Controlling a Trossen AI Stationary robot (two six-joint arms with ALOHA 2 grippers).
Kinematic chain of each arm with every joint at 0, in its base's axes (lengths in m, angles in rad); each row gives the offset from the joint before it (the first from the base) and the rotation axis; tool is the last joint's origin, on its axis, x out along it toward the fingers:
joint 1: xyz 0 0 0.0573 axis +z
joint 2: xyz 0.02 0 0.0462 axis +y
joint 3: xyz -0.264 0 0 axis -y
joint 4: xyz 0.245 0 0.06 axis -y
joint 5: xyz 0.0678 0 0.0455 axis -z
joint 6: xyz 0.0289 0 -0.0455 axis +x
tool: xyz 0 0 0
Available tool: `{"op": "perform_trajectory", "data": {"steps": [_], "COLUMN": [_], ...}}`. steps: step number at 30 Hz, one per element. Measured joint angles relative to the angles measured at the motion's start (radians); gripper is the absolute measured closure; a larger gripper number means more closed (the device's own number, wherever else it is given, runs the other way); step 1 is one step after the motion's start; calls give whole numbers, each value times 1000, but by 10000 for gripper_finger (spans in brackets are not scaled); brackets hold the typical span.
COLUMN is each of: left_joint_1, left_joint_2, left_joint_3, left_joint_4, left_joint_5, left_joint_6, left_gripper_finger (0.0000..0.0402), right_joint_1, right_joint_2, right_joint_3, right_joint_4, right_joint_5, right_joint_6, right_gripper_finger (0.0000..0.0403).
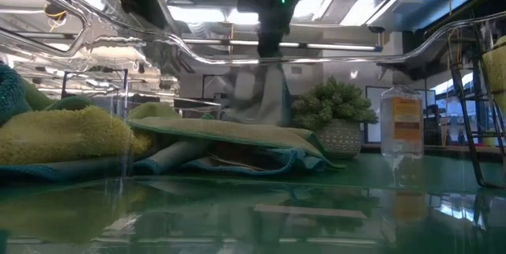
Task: Sort microfiber towel by color & place in baskets
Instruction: Put the light blue microfiber cloth into the bottom transparent bin
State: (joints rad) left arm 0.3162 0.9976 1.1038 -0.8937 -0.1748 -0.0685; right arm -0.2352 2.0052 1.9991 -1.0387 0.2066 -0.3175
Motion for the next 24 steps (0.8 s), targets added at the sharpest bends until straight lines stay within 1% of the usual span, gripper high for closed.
{"op": "perform_trajectory", "data": {"steps": [5,10,13,16,20,24], "left_joint_1": [-24,-64,-92,-114,-137,-153], "left_joint_2": [-73,-133,-161,-198,-266,-345], "left_joint_3": [0,0,-6,-51,-152,-275], "left_joint_4": [-15,-15,-10,-11,-3,59], "left_joint_5": [10,10,20,44,73,93], "left_joint_6": [-1,-4,-6,-7,-24,-61], "left_gripper_finger": [309,309,309,309,309,309], "right_joint_1": [15,70,121,183,274,362], "right_joint_2": [-1,-2,-46,-77,-113,-136], "right_joint_3": [179,352,332,336,340,340], "right_joint_4": [-103,-175,-134,-144,-122,-69], "right_joint_5": [-24,-27,-31,-21,32,48], "right_joint_6": [24,32,57,89,173,250], "right_gripper_finger": [398,393,397,399,394,397]}}
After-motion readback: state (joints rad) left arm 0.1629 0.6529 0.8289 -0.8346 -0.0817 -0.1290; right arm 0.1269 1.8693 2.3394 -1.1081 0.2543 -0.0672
